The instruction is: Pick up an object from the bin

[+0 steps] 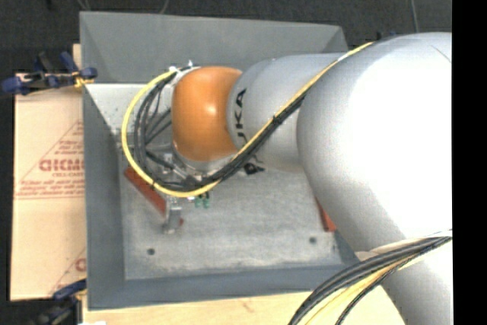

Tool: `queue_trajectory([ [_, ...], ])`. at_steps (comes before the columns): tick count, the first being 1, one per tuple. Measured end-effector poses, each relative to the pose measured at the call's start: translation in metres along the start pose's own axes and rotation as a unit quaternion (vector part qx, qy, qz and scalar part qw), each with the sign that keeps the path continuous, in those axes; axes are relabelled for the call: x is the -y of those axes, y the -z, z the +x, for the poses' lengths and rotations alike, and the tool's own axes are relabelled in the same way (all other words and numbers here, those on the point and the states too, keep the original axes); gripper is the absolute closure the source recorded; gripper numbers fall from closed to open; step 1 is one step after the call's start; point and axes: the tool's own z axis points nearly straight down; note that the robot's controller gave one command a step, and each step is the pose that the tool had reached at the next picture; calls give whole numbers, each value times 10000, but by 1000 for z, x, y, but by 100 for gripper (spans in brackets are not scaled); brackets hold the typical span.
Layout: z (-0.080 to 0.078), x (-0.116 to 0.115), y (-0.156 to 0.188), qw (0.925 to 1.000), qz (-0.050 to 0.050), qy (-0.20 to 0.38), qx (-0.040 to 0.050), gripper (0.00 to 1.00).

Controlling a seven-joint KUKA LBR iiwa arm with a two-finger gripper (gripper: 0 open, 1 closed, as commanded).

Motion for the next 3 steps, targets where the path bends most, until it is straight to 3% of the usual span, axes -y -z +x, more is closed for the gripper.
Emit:
queue_trajectory([
  [1,17,-3,-10,9901,-1,-1401,28,0],
  [2,40,48,-10,9899,19,-1414,26,0],
  [3,36,90,-9,9969,14,-790,30,0],
])
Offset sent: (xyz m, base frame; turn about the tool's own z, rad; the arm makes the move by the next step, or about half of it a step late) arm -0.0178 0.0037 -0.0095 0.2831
